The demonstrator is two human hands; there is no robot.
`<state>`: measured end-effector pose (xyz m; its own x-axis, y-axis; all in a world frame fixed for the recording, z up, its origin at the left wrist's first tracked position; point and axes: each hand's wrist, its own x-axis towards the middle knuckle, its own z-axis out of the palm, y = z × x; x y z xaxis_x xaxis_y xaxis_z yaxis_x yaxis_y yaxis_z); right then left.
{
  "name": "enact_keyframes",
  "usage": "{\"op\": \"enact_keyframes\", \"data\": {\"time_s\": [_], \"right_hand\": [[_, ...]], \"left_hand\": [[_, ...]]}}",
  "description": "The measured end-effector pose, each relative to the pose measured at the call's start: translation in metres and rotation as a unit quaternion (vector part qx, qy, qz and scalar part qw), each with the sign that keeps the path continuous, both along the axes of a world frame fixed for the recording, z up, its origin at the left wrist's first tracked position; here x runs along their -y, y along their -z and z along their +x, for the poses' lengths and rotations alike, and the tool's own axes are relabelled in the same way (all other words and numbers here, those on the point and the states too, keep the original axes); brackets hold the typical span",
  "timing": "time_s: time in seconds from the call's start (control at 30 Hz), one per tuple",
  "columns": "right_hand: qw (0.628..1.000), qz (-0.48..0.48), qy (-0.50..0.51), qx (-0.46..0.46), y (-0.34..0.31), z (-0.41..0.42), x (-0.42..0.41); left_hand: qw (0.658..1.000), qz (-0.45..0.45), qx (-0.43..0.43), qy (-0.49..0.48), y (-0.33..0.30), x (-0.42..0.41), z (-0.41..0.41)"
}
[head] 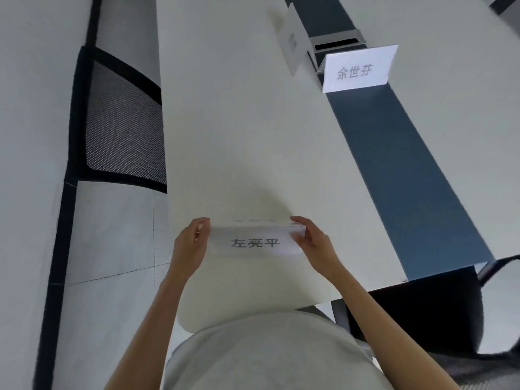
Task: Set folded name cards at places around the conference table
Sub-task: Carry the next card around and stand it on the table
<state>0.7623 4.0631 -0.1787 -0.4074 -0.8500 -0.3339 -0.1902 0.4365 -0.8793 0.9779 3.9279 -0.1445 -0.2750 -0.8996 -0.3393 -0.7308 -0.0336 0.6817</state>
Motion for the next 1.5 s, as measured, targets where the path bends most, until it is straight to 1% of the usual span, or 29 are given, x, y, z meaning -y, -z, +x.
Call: {"op": "enact_keyframes", "data": {"time_s": [0.1, 0.2, 0.33, 0.47, 0.57, 0.7, 0.9, 0.97, 1.03, 1.1, 1.2, 1.3, 1.4, 1.5], "right_hand": [[0.996, -0.013, 0.079, -0.029, 0.002, 0.024, -0.013], [0.983, -0.002, 0.18, -0.046, 0.0, 0.062, -0.033], [0.934, -0.021, 0.356, -0.028, -0.008, 0.129, -0.075], [0.874, -0.01, 0.484, -0.029, -0.016, 0.198, -0.126], [0.819, -0.003, 0.572, -0.043, -0.016, 0.247, -0.169], [0.72, -0.002, 0.693, -0.031, -0.012, 0.314, -0.228], [0.574, -0.01, 0.819, -0.006, -0.003, 0.401, -0.314], [0.535, -0.005, 0.845, 0.003, 0.0, 0.416, -0.347], [0.509, -0.014, 0.86, 0.01, 0.003, 0.421, -0.386], [0.498, -0.036, 0.866, 0.02, 0.002, 0.417, -0.428], [0.506, -0.04, 0.862, 0.015, -0.01, 0.395, -0.49], [0.541, -0.009, 0.84, -0.024, -0.024, 0.36, -0.542], [0.573, 0.011, 0.817, -0.054, -0.033, 0.318, -0.591], [0.586, 0.013, 0.807, -0.077, -0.035, 0.27, -0.633]], "left_hand": [[0.998, 0.003, -0.057, 0.034, 0.003, 0.002, 0.008], [0.987, -0.009, -0.113, 0.118, 0.005, 0.004, 0.019], [0.959, 0.013, -0.152, 0.238, 0.006, 0.001, 0.035], [0.928, 0.044, -0.16, 0.334, 0.005, -0.026, 0.041], [0.89, 0.076, -0.156, 0.422, 0.007, -0.061, 0.043], [0.831, 0.105, -0.132, 0.53, 0.008, -0.125, 0.043], [0.72, 0.135, -0.095, 0.674, 0.013, -0.256, 0.033], [0.692, 0.141, -0.081, 0.703, 0.018, -0.305, 0.029], [0.672, 0.137, -0.075, 0.723, 0.021, -0.355, 0.025], [0.669, 0.139, -0.077, 0.726, 0.021, -0.401, 0.02], [0.689, 0.147, -0.094, 0.704, 0.013, -0.455, 0.01], [0.715, 0.157, -0.121, 0.67, 0.002, -0.492, -0.008], [0.734, 0.167, -0.142, 0.643, -0.004, -0.526, -0.035], [0.743, 0.156, -0.152, 0.632, 0.001, -0.563, -0.073]]}}
